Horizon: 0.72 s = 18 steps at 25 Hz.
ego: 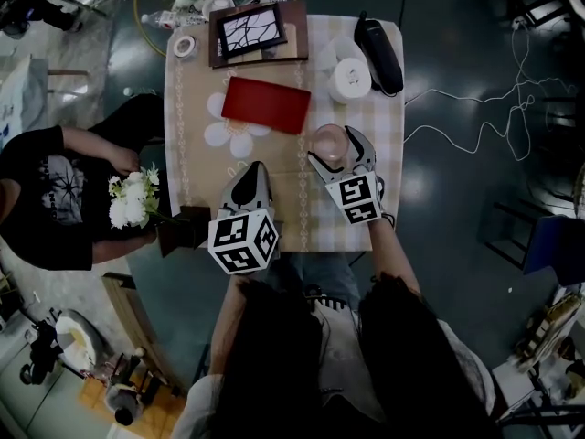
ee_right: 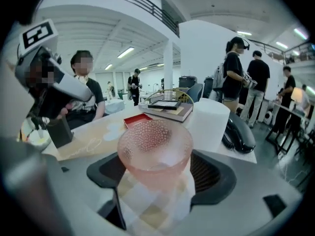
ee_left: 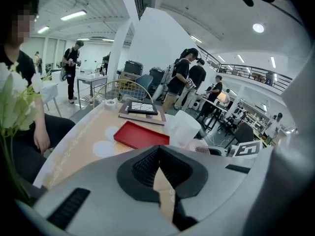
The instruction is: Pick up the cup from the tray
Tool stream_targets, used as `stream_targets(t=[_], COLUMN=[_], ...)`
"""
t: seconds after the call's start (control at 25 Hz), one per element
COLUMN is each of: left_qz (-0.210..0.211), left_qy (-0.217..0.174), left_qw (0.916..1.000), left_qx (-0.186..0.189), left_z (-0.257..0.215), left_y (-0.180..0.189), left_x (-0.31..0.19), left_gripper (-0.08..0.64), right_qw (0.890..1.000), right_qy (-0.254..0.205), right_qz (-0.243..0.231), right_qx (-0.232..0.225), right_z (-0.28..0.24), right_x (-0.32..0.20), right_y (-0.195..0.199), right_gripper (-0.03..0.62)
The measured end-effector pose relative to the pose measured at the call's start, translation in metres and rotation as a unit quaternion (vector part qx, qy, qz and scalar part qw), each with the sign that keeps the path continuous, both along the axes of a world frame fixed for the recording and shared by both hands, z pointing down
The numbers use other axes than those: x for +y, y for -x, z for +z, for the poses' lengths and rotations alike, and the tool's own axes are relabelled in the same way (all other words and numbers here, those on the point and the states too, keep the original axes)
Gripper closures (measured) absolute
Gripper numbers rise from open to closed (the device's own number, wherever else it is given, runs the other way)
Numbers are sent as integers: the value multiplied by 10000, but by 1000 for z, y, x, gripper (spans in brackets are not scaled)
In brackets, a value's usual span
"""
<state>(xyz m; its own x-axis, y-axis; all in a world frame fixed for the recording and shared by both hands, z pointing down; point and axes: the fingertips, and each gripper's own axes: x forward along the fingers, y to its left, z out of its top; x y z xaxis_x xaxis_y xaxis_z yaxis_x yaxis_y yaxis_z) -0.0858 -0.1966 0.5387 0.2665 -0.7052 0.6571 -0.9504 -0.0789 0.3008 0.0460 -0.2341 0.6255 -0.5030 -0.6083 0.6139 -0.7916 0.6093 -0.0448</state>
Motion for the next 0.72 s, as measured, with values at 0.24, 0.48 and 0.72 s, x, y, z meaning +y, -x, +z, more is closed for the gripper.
stream_targets(t=[0.24, 0.48, 0.72], left_qz=[40, 101, 154], left_qy=[-45, -256, -575], left_qw=[10000, 9996, 9982], left_qx=[-23, 42, 108], left_z=[-2, -19, -47], left_y=[-2, -8, -14], left_x=[5, 10, 23], left_gripper=[552, 552, 552], right_qw=[9990, 9980, 9918], right_qy=[92, -272, -711], right_qz=[48, -8, 250], right_qx=[-433, -564, -1027], right_z=[-14, -54, -123], right_x=[7, 15, 28], right_y=[-4, -11, -15], right_gripper=[199, 196, 198])
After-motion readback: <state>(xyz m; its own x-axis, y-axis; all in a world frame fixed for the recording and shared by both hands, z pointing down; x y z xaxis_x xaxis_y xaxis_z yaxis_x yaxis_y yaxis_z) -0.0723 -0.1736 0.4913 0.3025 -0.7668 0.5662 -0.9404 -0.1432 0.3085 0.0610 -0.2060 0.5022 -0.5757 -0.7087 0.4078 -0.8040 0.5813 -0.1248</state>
